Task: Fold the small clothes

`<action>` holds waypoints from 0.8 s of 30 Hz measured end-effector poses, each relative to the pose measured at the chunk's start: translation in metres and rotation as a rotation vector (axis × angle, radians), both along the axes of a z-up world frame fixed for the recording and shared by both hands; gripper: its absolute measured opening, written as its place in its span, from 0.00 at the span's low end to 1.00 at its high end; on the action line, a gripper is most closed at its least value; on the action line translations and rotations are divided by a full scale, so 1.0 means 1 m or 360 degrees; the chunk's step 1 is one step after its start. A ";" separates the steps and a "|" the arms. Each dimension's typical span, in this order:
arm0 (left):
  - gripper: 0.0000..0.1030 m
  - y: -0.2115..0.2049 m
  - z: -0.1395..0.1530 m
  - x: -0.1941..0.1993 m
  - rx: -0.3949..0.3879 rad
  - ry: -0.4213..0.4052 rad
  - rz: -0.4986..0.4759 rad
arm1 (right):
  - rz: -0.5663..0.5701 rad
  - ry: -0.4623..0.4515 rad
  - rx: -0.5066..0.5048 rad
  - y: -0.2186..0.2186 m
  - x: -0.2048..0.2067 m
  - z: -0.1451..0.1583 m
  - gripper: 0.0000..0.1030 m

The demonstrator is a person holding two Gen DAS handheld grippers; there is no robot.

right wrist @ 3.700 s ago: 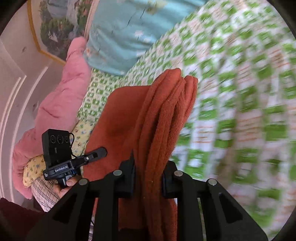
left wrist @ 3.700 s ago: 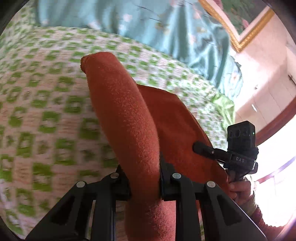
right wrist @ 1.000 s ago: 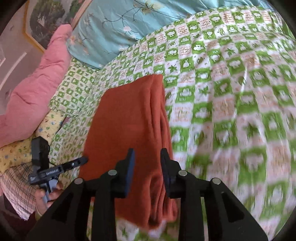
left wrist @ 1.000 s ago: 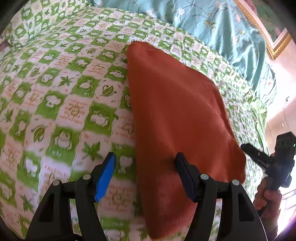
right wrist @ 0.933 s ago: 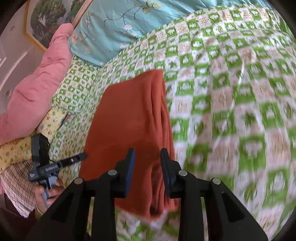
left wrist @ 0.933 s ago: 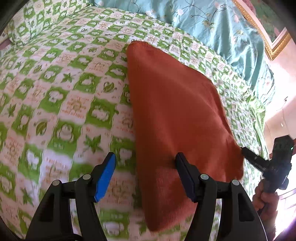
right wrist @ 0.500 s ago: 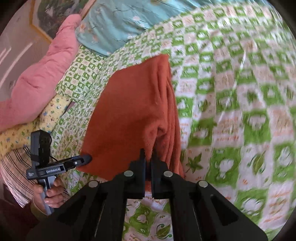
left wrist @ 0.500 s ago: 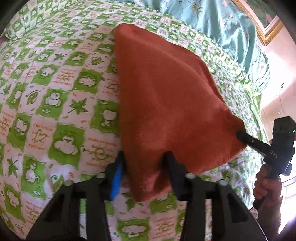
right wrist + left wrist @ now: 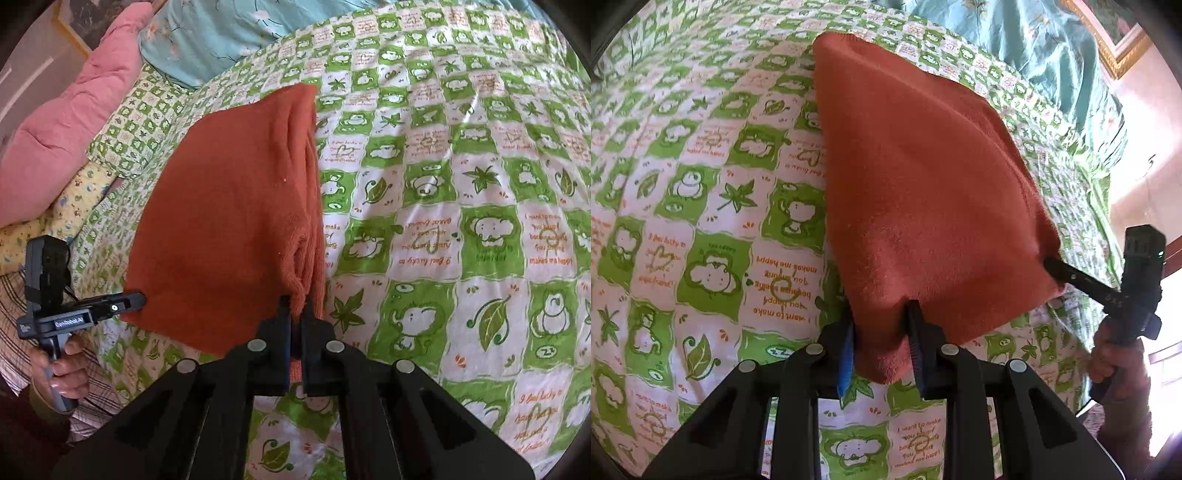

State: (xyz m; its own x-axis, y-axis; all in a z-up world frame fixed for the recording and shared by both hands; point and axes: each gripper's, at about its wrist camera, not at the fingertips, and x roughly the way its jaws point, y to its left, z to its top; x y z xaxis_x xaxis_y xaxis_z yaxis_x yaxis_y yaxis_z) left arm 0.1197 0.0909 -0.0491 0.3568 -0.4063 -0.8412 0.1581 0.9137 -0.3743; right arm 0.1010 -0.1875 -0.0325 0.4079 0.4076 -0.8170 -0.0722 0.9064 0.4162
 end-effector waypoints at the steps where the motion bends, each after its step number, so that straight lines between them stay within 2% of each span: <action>1: 0.24 0.003 -0.003 0.000 -0.0026 0.0012 -0.0004 | 0.0006 0.0007 -0.0025 0.001 0.000 -0.003 0.04; 3: 0.24 0.007 -0.005 -0.001 -0.0069 0.0023 0.0000 | -0.0003 0.0027 -0.0035 0.001 -0.002 -0.011 0.04; 7: 0.25 0.005 0.000 -0.008 -0.0033 -0.0002 -0.0030 | -0.0074 0.0033 0.0032 -0.006 -0.007 -0.009 0.05; 9: 0.27 0.008 0.005 -0.011 -0.0025 -0.0008 -0.0042 | -0.0103 0.0040 0.0003 -0.010 -0.011 -0.002 0.13; 13: 0.32 0.016 0.014 -0.004 -0.0010 -0.0037 -0.0032 | -0.0158 -0.0047 0.0049 -0.017 -0.012 0.024 0.14; 14: 0.39 0.016 0.016 0.000 -0.0004 -0.0044 -0.0020 | -0.0175 -0.0079 0.0064 -0.019 -0.008 0.031 0.21; 15: 0.46 0.018 0.018 0.007 -0.0006 -0.0046 -0.0001 | -0.0185 -0.0097 0.0077 -0.019 -0.004 0.034 0.36; 17: 0.53 0.019 0.020 0.021 -0.0027 -0.0038 0.0012 | -0.0177 -0.0137 0.0113 -0.018 0.012 0.041 0.45; 20: 0.60 0.019 0.023 0.048 -0.0037 -0.0054 0.0035 | -0.0152 -0.0165 0.0108 -0.009 0.043 0.043 0.45; 24: 0.61 0.018 0.021 0.090 -0.0037 -0.0041 0.0071 | -0.0150 -0.0117 0.0074 -0.001 0.089 0.030 0.45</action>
